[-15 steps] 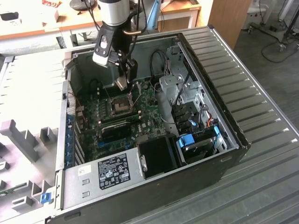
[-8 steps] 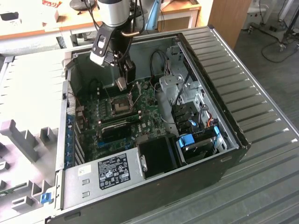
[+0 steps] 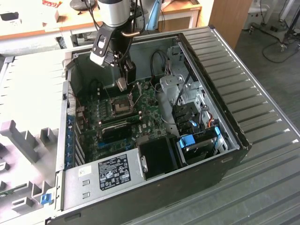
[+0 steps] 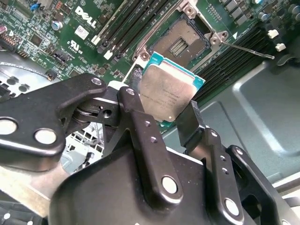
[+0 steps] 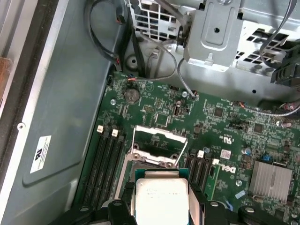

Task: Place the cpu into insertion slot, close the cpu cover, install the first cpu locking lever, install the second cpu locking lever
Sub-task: 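Place the cpu into insertion slot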

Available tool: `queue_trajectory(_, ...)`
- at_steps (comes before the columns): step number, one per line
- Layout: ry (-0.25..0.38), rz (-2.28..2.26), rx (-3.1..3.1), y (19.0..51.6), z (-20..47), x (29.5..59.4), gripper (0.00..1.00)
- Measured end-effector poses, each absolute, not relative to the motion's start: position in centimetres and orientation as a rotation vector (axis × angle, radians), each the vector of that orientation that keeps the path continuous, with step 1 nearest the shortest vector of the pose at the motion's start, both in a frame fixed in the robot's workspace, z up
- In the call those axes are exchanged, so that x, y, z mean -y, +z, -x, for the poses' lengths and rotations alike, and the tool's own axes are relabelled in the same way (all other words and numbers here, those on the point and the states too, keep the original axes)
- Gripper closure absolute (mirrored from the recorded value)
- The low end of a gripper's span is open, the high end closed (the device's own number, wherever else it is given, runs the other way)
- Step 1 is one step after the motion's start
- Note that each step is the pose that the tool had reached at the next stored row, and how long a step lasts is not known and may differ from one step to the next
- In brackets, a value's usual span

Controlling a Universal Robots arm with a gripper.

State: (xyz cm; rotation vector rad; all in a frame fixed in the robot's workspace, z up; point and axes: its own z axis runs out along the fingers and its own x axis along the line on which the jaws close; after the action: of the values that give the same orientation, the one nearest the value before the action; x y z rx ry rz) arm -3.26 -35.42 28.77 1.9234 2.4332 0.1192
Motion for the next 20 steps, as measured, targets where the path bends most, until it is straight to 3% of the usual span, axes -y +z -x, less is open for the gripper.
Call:
queue_trajectory(4,0.093,-1.937,-2.450,28.75,3.25,35.43,0.46)
queue_trajectory(20,0.089,-2.158,-2.250,28.47,3.24,35.43,0.46)
